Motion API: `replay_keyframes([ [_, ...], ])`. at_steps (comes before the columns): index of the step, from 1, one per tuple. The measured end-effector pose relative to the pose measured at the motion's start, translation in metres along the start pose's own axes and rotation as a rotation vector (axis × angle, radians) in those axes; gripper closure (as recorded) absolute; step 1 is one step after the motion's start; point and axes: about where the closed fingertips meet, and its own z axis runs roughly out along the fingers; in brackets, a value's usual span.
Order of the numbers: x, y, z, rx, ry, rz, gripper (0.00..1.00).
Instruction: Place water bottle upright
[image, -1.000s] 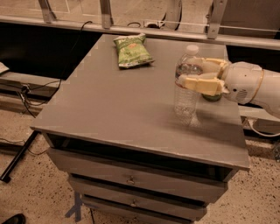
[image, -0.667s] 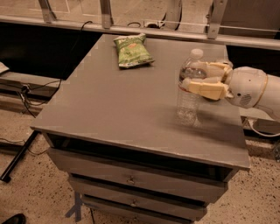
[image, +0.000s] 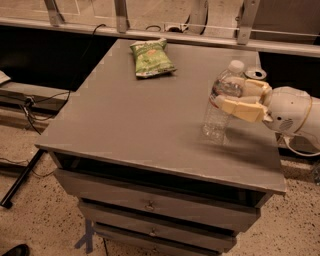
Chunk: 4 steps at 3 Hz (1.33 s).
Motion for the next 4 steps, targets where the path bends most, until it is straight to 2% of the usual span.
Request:
replay_keyframes([
  [1,0.0,0.0,0.0,0.0,0.0,0.0,0.15],
  [2,0.002,0.002,-0.005,-0.005,0.011,-0.001,0.0],
  [3,-0.002,0.001,-0.019,-0.002,0.028,-0.012,0.0],
  [4,-0.021,0.0,-0.044,-0.003,0.054,-0.05,0.0],
])
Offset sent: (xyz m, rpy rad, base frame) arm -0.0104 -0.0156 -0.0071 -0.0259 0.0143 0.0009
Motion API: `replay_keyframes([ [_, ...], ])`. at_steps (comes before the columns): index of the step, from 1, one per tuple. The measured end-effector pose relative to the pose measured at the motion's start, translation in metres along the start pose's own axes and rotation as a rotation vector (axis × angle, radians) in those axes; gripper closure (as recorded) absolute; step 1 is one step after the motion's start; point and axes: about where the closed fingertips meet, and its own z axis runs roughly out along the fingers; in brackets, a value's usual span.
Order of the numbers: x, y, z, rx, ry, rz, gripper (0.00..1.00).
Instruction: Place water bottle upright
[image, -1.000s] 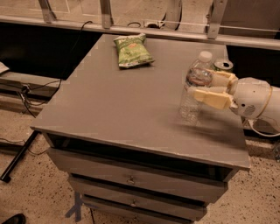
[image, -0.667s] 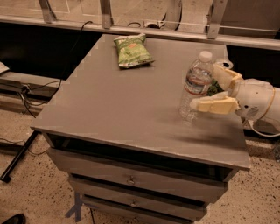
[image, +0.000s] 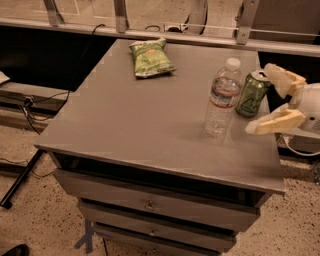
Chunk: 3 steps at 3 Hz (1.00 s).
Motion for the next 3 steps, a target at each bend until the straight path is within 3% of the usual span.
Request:
replay_keyframes([
  [2,-0.045,-0.001,-0.079,0.009,0.109,-0.085,0.0],
  [3,-0.049,0.001,-0.086,-0.001,0.115,-0.093,0.0],
])
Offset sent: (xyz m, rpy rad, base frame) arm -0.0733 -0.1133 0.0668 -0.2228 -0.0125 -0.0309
